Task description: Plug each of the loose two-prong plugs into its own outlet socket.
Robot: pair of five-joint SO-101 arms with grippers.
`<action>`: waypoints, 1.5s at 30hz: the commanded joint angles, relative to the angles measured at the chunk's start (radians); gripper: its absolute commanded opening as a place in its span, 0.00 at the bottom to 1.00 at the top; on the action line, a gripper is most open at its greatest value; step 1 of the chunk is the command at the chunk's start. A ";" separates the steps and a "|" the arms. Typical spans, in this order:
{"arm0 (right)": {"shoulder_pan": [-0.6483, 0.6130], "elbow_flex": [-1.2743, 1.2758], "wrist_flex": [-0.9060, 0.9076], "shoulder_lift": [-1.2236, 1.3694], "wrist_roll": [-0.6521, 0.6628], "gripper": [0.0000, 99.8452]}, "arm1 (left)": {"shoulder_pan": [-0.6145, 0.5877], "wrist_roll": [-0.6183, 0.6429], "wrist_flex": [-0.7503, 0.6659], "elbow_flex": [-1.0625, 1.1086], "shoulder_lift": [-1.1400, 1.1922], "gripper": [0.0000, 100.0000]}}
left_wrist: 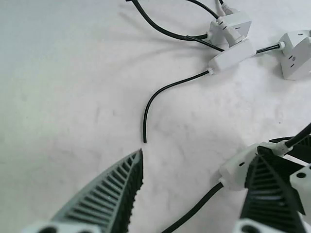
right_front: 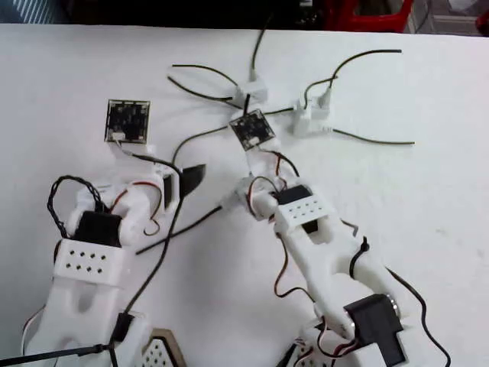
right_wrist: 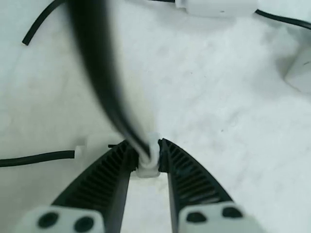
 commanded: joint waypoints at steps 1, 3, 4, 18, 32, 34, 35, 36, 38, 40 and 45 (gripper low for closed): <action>0.008 0.023 0.005 0.004 -0.006 0.02 | -0.005 0.005 0.005 -0.005 -0.031 0.34; 0.004 0.032 0.005 0.004 -0.002 0.02 | -0.005 0.005 0.005 -0.005 -0.031 0.34; 0.002 0.037 0.005 0.004 0.000 0.02 | -0.005 0.005 0.005 -0.005 -0.031 0.34; 0.004 -0.017 0.013 0.153 0.109 0.02 | -0.005 0.005 0.005 -0.005 -0.030 0.34; 0.137 -0.206 -0.297 0.162 -0.072 0.02 | -0.005 0.005 0.005 -0.005 -0.030 0.34; 0.162 -0.230 -0.329 0.163 -0.072 0.02 | -0.005 0.005 0.005 -0.005 -0.028 0.34; 0.173 -0.247 -0.329 0.163 -0.072 0.02 | -0.005 0.005 0.005 -0.005 -0.028 0.34; 0.182 -0.264 -0.328 0.163 -0.072 0.02 | -0.005 0.005 0.005 -0.005 -0.028 0.34; 0.196 -0.285 -0.328 0.163 -0.072 0.06 | -0.005 0.005 0.005 -0.005 -0.028 0.34; 0.196 -0.290 -0.325 0.163 -0.072 0.12 | -0.005 0.005 0.005 -0.005 -0.028 0.34; 0.176 -0.296 -0.202 0.148 -0.066 0.26 | -0.007 0.005 0.005 -0.005 -0.028 0.34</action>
